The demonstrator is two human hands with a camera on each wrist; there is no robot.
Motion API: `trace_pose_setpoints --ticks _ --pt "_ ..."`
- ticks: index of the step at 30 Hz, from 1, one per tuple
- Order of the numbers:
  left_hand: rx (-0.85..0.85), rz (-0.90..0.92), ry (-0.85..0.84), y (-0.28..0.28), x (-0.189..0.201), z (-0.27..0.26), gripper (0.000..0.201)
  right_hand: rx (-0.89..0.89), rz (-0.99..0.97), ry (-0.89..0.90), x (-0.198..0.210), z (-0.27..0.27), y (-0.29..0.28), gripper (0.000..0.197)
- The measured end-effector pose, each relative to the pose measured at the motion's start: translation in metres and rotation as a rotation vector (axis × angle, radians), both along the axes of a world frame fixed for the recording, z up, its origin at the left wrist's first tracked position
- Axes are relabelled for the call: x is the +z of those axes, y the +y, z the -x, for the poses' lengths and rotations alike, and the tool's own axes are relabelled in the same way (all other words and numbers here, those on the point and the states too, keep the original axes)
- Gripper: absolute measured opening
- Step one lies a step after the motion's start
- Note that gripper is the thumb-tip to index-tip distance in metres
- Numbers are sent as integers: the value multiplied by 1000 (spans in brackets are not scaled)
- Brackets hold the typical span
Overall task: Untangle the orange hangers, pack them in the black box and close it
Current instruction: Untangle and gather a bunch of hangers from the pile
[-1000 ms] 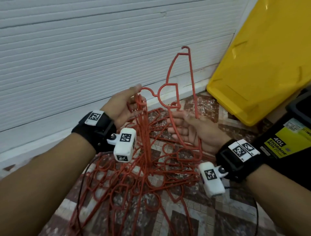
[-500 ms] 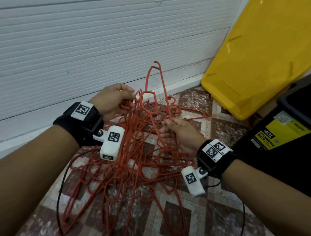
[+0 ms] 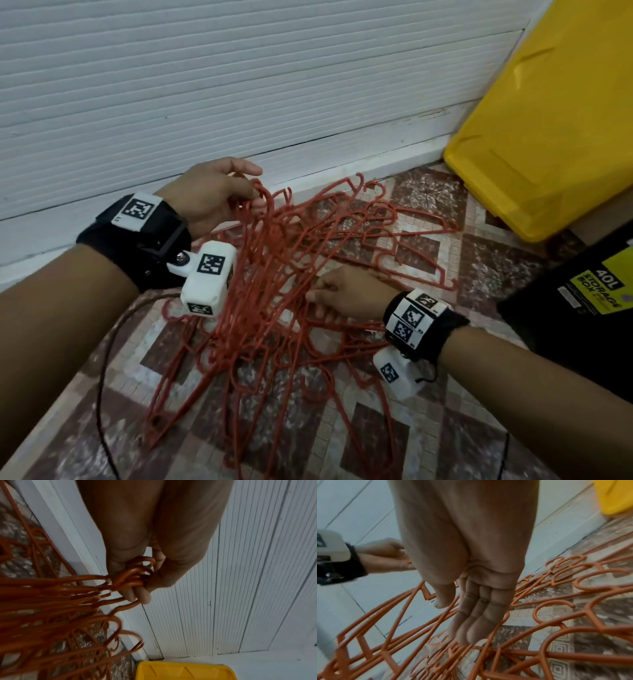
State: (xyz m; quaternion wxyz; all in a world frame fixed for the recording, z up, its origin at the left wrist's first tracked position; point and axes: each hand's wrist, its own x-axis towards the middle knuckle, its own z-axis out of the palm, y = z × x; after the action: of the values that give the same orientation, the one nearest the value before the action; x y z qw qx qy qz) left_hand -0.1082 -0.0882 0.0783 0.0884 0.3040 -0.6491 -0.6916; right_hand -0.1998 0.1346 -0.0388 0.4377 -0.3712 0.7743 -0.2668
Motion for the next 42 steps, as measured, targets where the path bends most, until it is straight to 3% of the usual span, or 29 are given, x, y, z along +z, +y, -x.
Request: trace_pose_setpoints --ticks 7,11,16,23,27,31,34,36,42 --pt "-3 544 -164 -33 13 -32 25 -220 -215 268 -44 32 -36 53" --pt "-59 862 -411 -54 16 -58 30 -306 -266 226 -58 34 -67 53" --pt "-1 972 -494 -62 7 -86 20 -426 -220 207 -71 47 -70 42" --pt "146 703 -269 -64 -3 -83 11 -618 -129 373 -53 85 -2 32" --pt "140 579 -119 -50 0 -62 16 -765 -258 274 -60 97 57 29" --pt "131 510 -33 -38 1 -36 24 -816 -328 181 -115 123 110 61" --pt "134 463 -14 -28 -2 -23 25 -650 -442 251 -87 114 113 67" --pt "114 454 -14 -20 -4 -18 23 -509 -528 415 -61 111 107 60" --pt "121 423 2 -13 -3 -15 19 -277 -286 717 -51 120 57 41"
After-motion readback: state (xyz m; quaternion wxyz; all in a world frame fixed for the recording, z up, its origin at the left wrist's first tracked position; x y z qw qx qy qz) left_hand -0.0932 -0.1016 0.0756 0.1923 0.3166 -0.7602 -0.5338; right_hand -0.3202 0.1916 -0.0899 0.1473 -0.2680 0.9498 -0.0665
